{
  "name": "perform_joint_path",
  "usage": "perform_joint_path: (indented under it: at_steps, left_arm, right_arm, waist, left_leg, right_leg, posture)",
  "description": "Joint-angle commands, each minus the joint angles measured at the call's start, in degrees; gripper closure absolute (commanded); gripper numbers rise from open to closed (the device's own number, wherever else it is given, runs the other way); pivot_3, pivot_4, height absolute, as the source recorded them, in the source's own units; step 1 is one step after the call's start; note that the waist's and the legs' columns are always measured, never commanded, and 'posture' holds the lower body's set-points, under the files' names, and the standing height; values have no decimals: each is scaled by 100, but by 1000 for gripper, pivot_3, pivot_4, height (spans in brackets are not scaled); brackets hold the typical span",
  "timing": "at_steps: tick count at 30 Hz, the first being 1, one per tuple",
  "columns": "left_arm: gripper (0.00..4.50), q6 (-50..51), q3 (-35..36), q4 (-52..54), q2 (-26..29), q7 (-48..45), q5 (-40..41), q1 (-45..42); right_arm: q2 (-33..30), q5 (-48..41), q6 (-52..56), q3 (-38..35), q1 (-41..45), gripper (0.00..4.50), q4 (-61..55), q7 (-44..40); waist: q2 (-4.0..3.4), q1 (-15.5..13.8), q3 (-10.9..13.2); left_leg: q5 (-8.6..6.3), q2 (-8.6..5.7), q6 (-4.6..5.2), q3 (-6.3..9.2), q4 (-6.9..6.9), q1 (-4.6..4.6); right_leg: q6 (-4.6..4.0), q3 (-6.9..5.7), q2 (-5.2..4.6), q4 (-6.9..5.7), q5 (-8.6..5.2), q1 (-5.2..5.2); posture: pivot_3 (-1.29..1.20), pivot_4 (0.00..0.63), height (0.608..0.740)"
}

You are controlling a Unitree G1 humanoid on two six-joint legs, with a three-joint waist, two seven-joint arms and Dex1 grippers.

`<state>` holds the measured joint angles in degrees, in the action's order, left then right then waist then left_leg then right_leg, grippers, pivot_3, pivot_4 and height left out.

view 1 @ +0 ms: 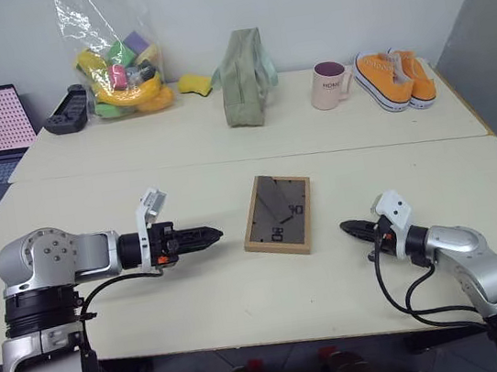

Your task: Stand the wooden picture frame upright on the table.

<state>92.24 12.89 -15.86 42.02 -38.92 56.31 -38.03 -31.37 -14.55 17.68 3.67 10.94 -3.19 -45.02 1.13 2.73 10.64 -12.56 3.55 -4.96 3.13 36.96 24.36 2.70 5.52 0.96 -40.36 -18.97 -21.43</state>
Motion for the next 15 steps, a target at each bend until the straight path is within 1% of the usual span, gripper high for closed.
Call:
perform_joint_path:
  at_steps: [1,3,4,5,6,8,11,15]
  left_arm:
    - [2151,26,23,-62,161,96,286,-278]
    - [1792,26,-45,-102,183,76,300,-331]
    - [1524,26,-80,-160,173,39,249,-386]
    - [1413,26,-115,-235,154,1,203,-448]
    - [1105,20,-182,-286,114,-62,96,-520]
    - [806,-26,-288,-417,37,-157,-38,-640]
    - [806,-244,-548,-713,-93,-388,-276,-832]
    - [806,-550,-1014,-874,-104,-824,-609,-843]
  right_arm:
    - [10,18,-129,-16,-100,4500,-231,-19]
    - [9,18,-139,-28,-131,4500,-246,-20]
    - [2,19,-167,-32,-154,4500,-251,-33]
    - [-12,30,-219,-27,-174,4500,-251,-60]
    - [-36,68,-332,-3,-200,4500,-244,-105]
    - [-76,146,-525,52,-233,4500,-226,-176]
    - [-52,161,-620,80,-251,4500,-246,-236]
    - [15,258,-820,123,-180,4500,-184,-220]
  waist:
    - [0,-15,0]
    - [0,-14,0]
    - [0,-14,0]
    - [0,-14,0]
    - [0,-14,0]
    - [0,-15,0]
    - [0,-35,0]
    - [0,-37,0]
  left_leg:
    - [0,-1,0,0,0,0]
    - [0,-1,0,-2,0,0]
    - [0,-1,0,-3,-1,0]
    - [0,-1,0,-2,-1,0]
    - [0,-1,0,-3,-1,-1]
    - [0,-2,0,-3,-1,-1]
    - [0,-3,-1,-3,0,-1]
    - [1,-4,-1,-5,-1,-1]
  right_leg:
    - [0,0,0,0,0,0]
    - [0,2,0,1,0,0]
    - [0,2,0,0,0,-1]
    - [0,1,0,0,0,-1]
    - [0,2,0,0,0,-1]
    - [0,2,0,0,0,0]
    - [0,1,0,1,0,0]
    - [0,3,0,0,0,-1]
  posture:
    - [0,150,740]
    - [0,150,740]
    - [0,150,740]
    - [0,150,740]
    - [0,150,740]
    - [0,150,740]
    - [0,150,740]
    - [0,150,740]
